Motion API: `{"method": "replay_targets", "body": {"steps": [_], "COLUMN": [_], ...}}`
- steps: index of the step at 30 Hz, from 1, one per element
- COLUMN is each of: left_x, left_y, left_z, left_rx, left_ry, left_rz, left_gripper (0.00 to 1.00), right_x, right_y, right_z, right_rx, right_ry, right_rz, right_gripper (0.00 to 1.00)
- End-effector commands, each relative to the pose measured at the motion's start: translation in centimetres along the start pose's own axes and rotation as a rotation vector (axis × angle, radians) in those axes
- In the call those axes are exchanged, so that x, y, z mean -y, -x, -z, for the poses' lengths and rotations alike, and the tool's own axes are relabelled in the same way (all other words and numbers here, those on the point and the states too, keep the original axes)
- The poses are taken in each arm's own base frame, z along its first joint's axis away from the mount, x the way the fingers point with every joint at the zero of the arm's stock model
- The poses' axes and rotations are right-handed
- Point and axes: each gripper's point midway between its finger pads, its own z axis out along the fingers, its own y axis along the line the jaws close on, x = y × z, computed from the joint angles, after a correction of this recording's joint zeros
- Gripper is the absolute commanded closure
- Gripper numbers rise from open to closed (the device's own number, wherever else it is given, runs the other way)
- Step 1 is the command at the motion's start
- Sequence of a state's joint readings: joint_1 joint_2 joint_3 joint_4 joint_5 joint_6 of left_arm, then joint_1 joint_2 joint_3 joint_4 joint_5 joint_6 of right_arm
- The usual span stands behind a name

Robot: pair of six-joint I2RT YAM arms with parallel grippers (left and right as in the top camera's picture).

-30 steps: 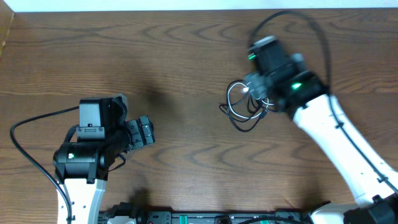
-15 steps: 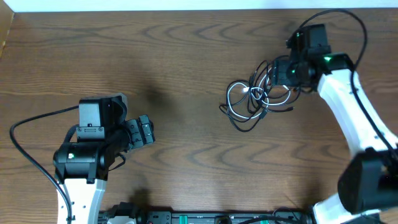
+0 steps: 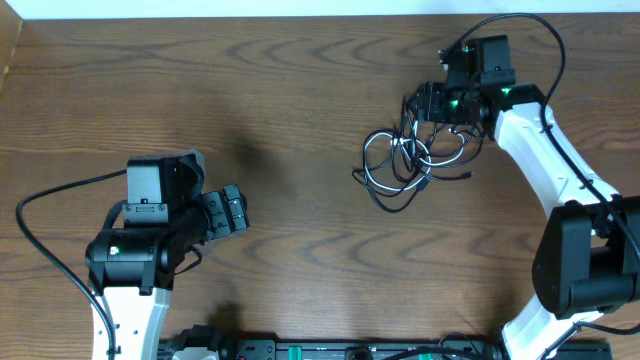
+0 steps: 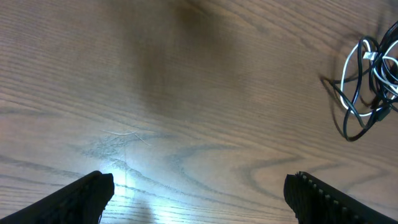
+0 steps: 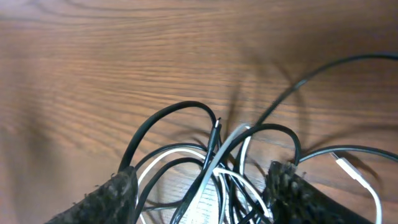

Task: Untangle cables
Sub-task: 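Lift the bundle with the right gripper and shake it loose, then grasp a black cable with the left gripper and pull it left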

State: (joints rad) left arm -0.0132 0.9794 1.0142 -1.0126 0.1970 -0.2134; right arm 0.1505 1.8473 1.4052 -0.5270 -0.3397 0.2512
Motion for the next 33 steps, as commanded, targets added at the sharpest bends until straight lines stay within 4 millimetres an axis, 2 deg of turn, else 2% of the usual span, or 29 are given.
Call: {"method": "replay_targets", "body": {"steps": [1,4,7,12,16,19,20,21,24,26,27,29,30,33], "left_x": [0.1,0.1,0.1,0.1,0.1,0.1,0.1,0.1,0.1,0.1,0.1,0.1,0.1,0.1], "left_y": [0.5,0.5,0.5,0.5,0.5,0.4,0.3,0.3,0.4,0.4,0.4,0.4,0.4,0.4], "left_z": [0.5,0.5,0.5,0.5,0.5,0.5,0.5,0.5,0.5,0.5,0.5,0.5,0.5,0.5], "left_rx": [0.02,0.02,0.02,0.02,0.019,0.013,0.012,0.012,0.013,0.013,0.013,0.013,0.013,0.013], "left_ry": [-0.005,-0.005,-0.005,-0.005,-0.005,-0.003,-0.003,-0.003,-0.003,-0.003,-0.003,-0.003,-0.003,-0.003], "left_rz": [0.008,0.008,0.008,0.008,0.008,0.009,0.009,0.009,0.009,0.009,0.009,0.009,0.009,0.009], "left_gripper": [0.07,0.07,0.07,0.07,0.07,0.07,0.07,0.07,0.07,0.07,0.07,0.07,0.07,0.07], "right_x": [-2.3,-2.5,-3.1,-3.7,-2.6,-2.6,-3.0,-3.6,-8.3,-11.4,-13.3,-15.8,-17.4,-19.3], "right_y": [0.6,-0.4,-1.1,-3.6,-4.2,-3.3,-2.8,-2.5,-1.3,0.0,0.9,2.1,2.8,4.4], "right_z": [1.8,1.6,1.5,0.4,-1.1,-1.1,-0.9,-0.5,2.5,5.4,7.8,11.4,13.9,19.7], "right_rx": [0.029,-0.01,-0.029,-0.117,-0.132,-0.088,-0.067,-0.058,-0.015,0.038,0.083,0.156,0.213,0.371], "right_ry": [0.081,0.079,0.085,0.068,-0.054,-0.083,-0.068,-0.046,0.163,0.284,0.346,0.423,0.471,0.483], "right_rz": [0.068,0.075,0.154,0.198,0.202,0.188,0.183,0.183,0.245,0.292,0.325,0.374,0.414,0.492], "right_gripper": [0.34,0.31,0.26,0.28,0.59,0.86,0.99,0.99,0.99,0.99,0.99,0.99,0.99,0.99]}}
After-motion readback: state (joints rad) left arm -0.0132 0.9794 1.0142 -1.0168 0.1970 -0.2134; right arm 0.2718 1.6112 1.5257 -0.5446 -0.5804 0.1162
